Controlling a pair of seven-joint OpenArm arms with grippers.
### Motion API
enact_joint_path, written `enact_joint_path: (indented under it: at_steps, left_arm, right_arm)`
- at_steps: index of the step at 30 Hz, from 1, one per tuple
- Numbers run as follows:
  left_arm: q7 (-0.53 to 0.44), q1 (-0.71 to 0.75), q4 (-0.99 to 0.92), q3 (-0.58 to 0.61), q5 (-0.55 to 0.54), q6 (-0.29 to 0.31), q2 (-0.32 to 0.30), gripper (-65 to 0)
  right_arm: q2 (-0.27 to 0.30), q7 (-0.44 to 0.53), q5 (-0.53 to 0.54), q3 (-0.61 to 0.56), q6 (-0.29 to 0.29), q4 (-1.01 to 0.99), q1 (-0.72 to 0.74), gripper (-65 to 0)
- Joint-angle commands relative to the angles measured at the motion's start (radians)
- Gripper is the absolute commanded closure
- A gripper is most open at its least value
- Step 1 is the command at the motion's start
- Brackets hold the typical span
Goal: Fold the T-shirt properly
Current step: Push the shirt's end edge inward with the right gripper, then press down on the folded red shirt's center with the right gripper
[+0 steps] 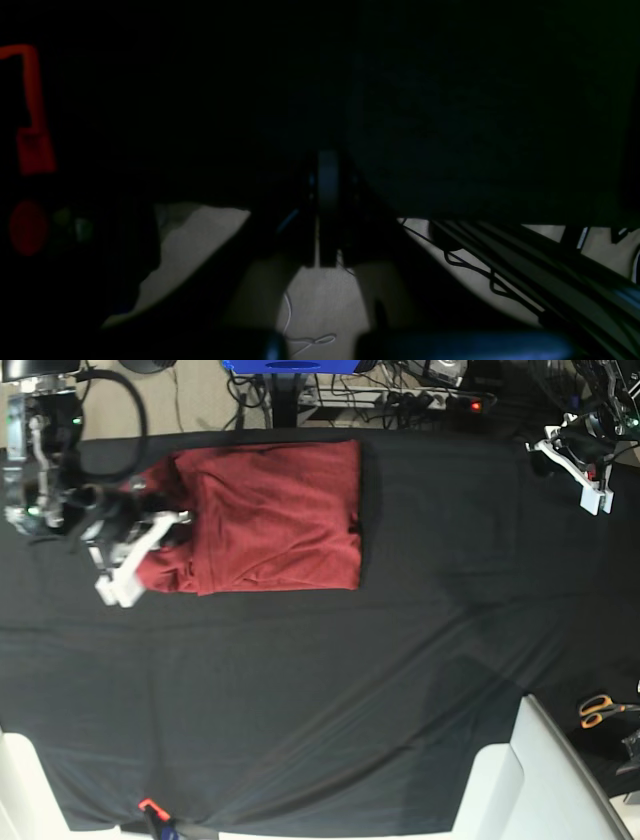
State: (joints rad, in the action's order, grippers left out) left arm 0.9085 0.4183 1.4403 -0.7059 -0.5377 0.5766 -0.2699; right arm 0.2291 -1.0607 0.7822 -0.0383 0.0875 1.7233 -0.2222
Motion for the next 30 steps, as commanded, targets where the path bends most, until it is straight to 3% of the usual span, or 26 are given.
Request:
enact_joint_path:
  at_steps: [1, 7, 11, 20, 24, 30]
  left_arm:
    - [-0.010, 0.001, 0.015, -0.007, -0.011, 0.006, -0.015, 0.0]
    - [-0.010, 0.001, 0.015, -0.008, -0.011, 0.006, -0.015, 0.0]
    - [-0.010, 0.001, 0.015, -0.007, -0.011, 0.006, -0.015, 0.0]
    - [-0.061, 0.011, -0.005, -0.005, -0.011, 0.006, -0.015, 0.0]
    - [-0.064, 0.006, -0.040, -0.005, -0.011, 0.006, -0.015, 0.0]
    - [-0.064, 0.006, -0.032, -0.005, -0.011, 0.006, -0.015, 0.0]
  right_arm:
    - [0.008, 0.012, 0.019, -0.021, -0.012, 0.034, 0.010, -0.5]
    - [0.008, 0.052, 0.019, -0.171, -0.160, 0.094, 0.027, -0.5]
    - [-0.006, 0.061, 0.019, -0.255, -0.225, 0.074, 0.057, -0.5]
    - [-0.013, 0.116, 0.018, -0.354, -0.243, -0.064, 0.117, -0.5]
    - [-0.013, 0.136, 0.018, -0.441, -0.388, -0.088, 0.152, -0.5]
    - [-0.032, 0.136, 0.018, -0.503, -0.404, -0.090, 0.178, -0.5]
